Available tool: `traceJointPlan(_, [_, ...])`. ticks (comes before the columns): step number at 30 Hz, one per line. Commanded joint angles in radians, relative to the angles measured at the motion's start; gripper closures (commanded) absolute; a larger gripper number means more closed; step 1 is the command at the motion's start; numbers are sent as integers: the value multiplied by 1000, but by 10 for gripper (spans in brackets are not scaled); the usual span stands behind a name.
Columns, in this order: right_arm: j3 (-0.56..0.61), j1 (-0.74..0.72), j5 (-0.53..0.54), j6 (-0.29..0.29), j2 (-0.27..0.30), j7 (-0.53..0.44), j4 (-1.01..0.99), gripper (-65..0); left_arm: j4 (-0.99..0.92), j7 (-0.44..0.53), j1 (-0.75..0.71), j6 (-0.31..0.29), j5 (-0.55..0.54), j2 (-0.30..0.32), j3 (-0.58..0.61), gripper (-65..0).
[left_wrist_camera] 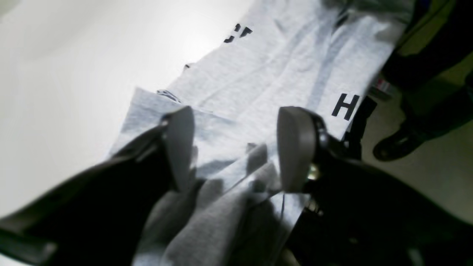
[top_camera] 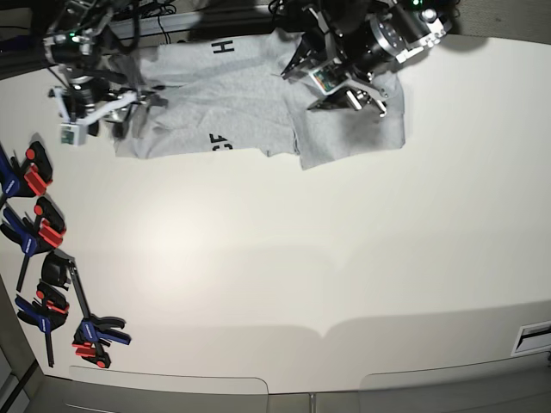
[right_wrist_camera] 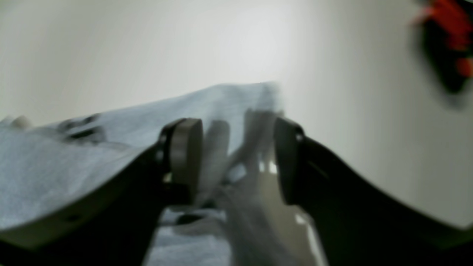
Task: Fold the T-shirt properly
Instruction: 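Grasp the folded shirt with both grippers and lift it together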
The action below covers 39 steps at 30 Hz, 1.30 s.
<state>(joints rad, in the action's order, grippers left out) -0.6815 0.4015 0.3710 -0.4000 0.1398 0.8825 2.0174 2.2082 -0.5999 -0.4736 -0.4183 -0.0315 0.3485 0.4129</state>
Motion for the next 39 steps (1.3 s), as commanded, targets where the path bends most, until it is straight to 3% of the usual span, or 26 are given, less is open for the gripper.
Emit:
traceJointPlan(1, [-22, -2, 31, -10, 26, -14, -16, -369, 19, 28, 1, 26, 11, 1, 0, -360])
traceJointPlan(7, [-55, -33, 259, -93, 132, 92, -356, -388, 19, 24, 22, 88, 84, 4, 0, -359])
traceJointPlan(12, [-54, -111, 443, -177, 140, 248, -556, -388, 19, 24, 27, 90, 83, 4, 0, -359])
traceJointPlan(23, [-29, -127, 452, -175, 122, 314, -577, -378, 19, 23, 27, 112, 84, 4, 0, -359])
traceJointPlan(25, [-29, -127, 452, -175, 122, 315, -573, -328, 20, 13, 27, 135, 85, 4, 0, -359])
traceJointPlan(26, [-29, -127, 452, -175, 123, 314, -570, -271, 26, 0, 27, 139, 89, 4, 0, -355])
traceJointPlan(28, [-31, -130, 452, -175, 126, 314, -568, -96, 47, -34, 26, 143, 113, 5, -1, -346])
traceJointPlan(29, [-34, -136, 452, -175, 127, 315, -568, -10, 63, -46, 23, 143, 130, 7, -4, -329])
traceJointPlan(32, [-42, -159, 452, -175, 130, 329, -568, 0, 103, -60, -4, 214, 136, 31, -45, -227])
traceJointPlan(35, [-51, -175, 454, -176, 143, 331, -554, 0, 101, -59, -48, 255, 136, 50, -145, -21])
traceJointPlan(39, [-52, -174, 520, -179, 154, 344, -451, 0, 28, -56, -95, 296, 77, 51, -330, 0])
